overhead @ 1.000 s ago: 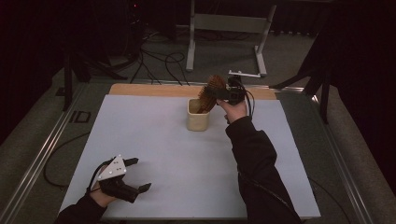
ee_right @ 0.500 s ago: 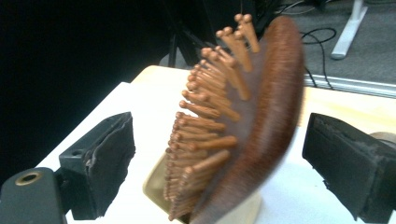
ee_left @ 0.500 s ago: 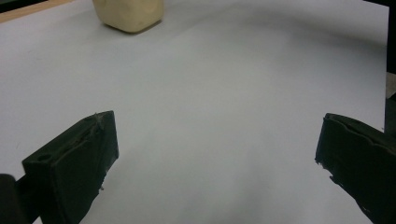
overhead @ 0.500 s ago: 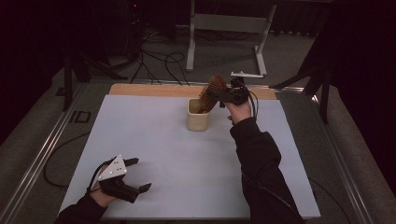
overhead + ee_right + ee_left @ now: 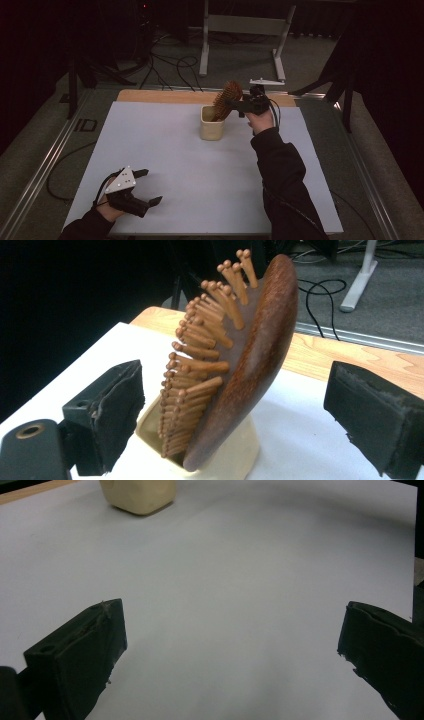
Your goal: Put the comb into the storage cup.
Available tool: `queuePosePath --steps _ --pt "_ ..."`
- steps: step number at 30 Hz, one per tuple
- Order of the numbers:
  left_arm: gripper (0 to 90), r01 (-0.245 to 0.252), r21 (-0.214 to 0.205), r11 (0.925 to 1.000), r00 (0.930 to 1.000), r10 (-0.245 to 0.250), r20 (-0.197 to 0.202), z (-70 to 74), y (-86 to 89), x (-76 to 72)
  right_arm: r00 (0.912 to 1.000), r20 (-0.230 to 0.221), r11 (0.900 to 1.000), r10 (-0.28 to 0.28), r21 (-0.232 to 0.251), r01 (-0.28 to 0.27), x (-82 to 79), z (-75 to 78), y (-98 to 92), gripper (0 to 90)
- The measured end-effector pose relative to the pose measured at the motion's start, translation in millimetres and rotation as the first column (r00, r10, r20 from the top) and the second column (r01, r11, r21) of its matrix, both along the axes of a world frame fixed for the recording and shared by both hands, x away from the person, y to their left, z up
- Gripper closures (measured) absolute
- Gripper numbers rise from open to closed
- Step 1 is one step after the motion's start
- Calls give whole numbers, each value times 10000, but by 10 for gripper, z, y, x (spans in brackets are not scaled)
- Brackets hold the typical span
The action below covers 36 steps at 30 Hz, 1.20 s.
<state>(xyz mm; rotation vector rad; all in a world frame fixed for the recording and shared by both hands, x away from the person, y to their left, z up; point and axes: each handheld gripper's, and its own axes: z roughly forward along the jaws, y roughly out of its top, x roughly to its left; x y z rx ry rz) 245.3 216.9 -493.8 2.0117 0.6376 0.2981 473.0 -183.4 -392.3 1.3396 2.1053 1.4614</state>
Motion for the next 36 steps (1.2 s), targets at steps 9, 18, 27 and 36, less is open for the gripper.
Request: queuePosePath --steps 9,18,27,36 --pt "0 12 28 10000 10000 -12 13 0 -1 -1 9998 -20 9997 216 -86 -216 -49 -15 -71 86" --pt "0 7 -7 10000 10000 -7 16 3 -1 -2 9989 30 9988 459 -197 -458 -140 -26 -119 86" --pt "0 -10 30 10000 10000 10 -25 -6 4 4 9973 97 9965 727 -429 -722 -263 -107 -153 86" --pt "0 9 14 10000 10000 -9 -6 -1 2 0 9951 96 9939 983 -514 -977 -410 -274 -216 86"
